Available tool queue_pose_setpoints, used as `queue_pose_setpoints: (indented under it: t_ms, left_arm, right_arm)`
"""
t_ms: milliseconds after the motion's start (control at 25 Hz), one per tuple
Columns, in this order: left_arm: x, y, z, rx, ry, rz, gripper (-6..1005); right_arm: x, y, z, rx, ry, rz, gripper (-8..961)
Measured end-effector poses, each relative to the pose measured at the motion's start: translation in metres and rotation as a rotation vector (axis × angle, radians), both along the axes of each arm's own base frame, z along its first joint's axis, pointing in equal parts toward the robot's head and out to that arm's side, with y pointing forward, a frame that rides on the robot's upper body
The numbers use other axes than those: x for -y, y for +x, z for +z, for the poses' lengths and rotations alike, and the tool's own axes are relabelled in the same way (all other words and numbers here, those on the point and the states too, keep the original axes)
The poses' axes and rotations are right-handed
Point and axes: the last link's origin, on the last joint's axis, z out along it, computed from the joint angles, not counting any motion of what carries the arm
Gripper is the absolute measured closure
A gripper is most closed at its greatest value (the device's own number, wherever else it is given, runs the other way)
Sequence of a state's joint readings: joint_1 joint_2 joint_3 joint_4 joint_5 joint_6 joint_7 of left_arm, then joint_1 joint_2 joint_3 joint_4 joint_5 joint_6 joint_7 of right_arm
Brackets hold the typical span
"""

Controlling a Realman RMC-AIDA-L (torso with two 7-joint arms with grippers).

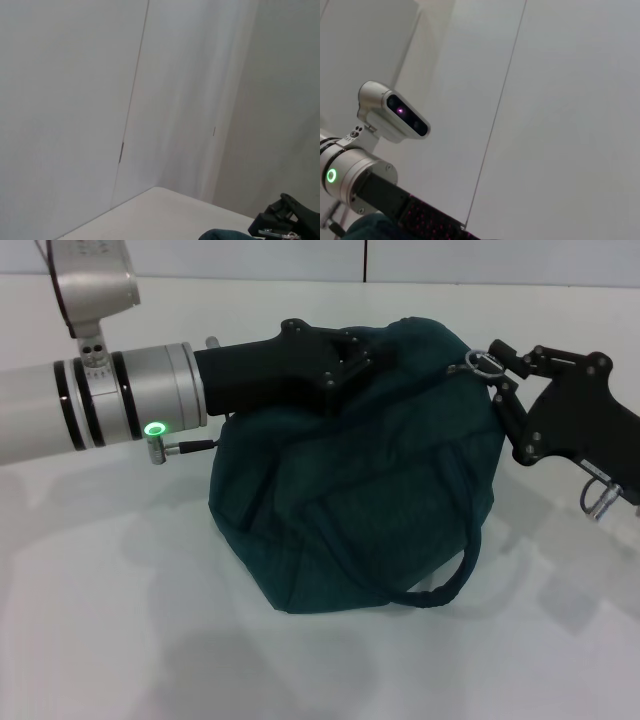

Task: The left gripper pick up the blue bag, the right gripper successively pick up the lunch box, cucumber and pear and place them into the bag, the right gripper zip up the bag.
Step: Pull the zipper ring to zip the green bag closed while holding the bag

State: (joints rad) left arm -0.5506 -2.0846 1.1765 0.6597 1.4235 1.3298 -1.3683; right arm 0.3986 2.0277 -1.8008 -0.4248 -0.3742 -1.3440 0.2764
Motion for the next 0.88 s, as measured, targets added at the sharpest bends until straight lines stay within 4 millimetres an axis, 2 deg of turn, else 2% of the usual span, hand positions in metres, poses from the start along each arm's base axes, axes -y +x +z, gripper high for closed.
queue_pose_setpoints:
  t_ms: [560, 880]
  left_arm:
    - [0.000, 0.000, -0.001, 0.002, -0.002, 0.002, 949]
    - [0.001, 0.002, 0.001, 0.024, -0.002, 0.000, 949]
  right_arm:
    - [0.001, 0.006, 0.003, 0.013, 0.036, -0.014, 893]
    - [-0.004, 0.017, 0.006, 0.014, 0.059, -0.088, 912]
